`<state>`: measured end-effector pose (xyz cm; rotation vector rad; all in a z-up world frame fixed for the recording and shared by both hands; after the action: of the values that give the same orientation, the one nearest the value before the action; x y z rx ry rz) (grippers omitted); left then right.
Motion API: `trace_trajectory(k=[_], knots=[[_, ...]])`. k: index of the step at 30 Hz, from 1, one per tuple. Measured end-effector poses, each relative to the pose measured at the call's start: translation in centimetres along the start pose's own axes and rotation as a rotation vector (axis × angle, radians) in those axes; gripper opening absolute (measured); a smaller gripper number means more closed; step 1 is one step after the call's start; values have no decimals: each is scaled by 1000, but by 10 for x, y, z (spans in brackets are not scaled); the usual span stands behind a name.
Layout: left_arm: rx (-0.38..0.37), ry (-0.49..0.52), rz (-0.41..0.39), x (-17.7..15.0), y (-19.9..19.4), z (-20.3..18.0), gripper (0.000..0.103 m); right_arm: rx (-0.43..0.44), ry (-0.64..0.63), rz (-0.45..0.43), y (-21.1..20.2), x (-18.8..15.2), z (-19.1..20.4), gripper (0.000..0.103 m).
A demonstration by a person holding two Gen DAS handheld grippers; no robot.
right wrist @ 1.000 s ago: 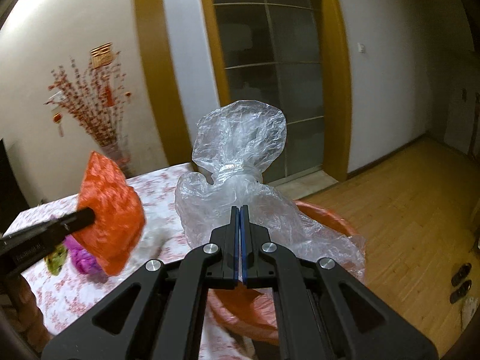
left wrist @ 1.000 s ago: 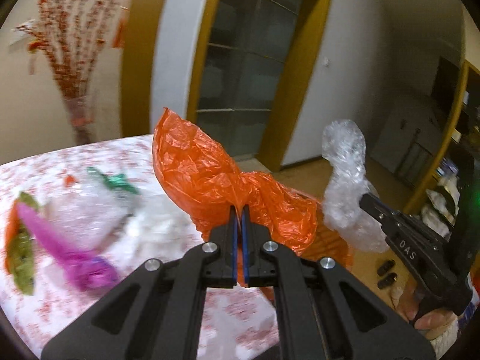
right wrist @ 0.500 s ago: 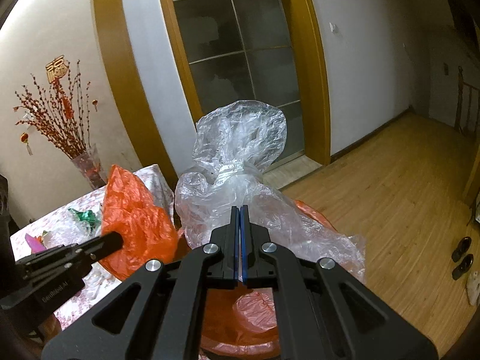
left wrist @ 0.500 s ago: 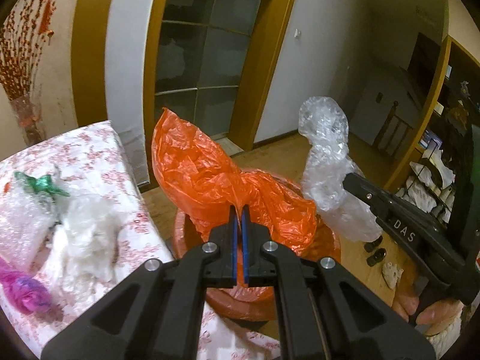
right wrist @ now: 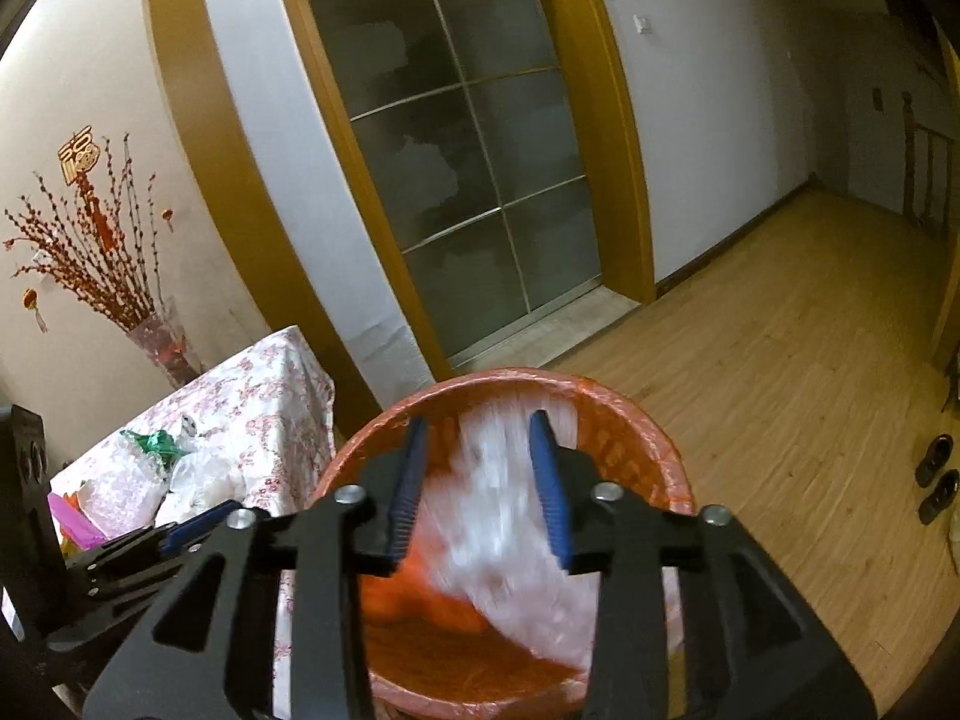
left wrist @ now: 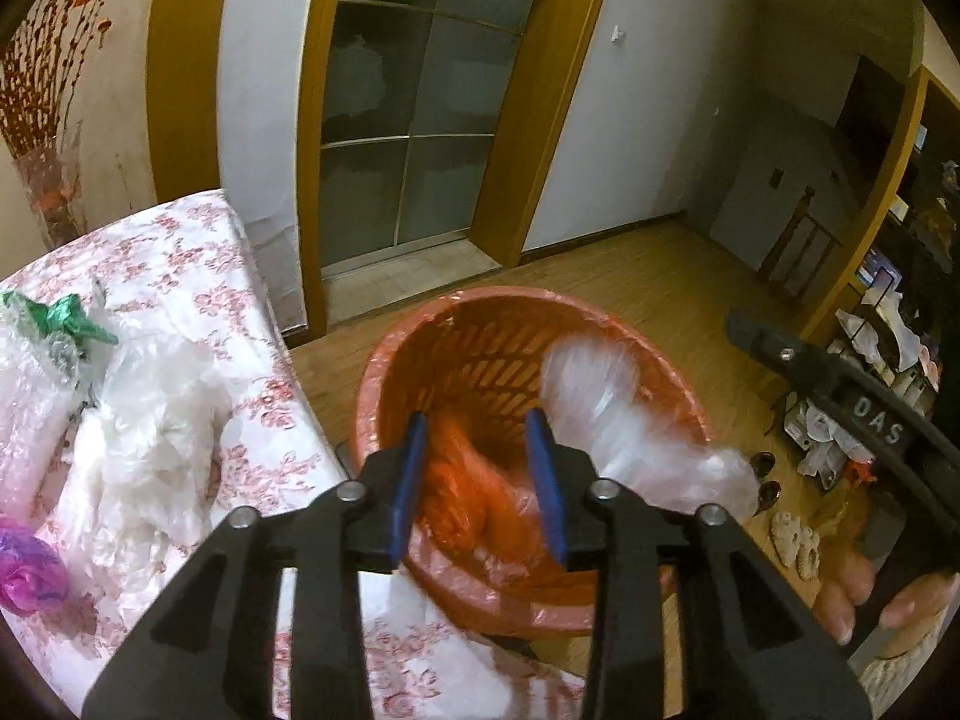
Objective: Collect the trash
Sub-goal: 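Open both tools to drop the bags into the wastebasket, then grasp the magenta bag with the right tool while the left tool grasps orange plastic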
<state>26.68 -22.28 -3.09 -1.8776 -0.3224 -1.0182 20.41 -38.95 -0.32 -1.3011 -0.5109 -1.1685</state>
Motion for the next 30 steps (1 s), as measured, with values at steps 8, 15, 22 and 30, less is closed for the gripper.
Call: trace_trajectory(k=[8, 15, 22, 30], knots=[[95, 29, -72, -9, -43, 20, 51, -34, -60, -24, -13, -1, 8, 46], [222, 58, -160, -21, -99, 45, 57, 28, -110, -1, -16, -14, 44, 46], [348, -13, -189, -48, -148, 99, 59, 177, -210, 59, -17, -43, 118, 46], [556, -164, -208, -78, -210, 192, 60, 389, -320, 164, -12, -88, 216, 46]])
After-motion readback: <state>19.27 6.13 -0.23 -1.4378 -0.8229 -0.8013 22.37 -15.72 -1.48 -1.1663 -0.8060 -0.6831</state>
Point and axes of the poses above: each gripper's, at about its wrist camera, not at the fingertips, and y roughly the way its jaws point, z to its left, x to its top, the point moved 3 cm from there along y, roughly the way its jaws point, and after that the axes turned 5 degrees about -z, right-handed, at the moved point
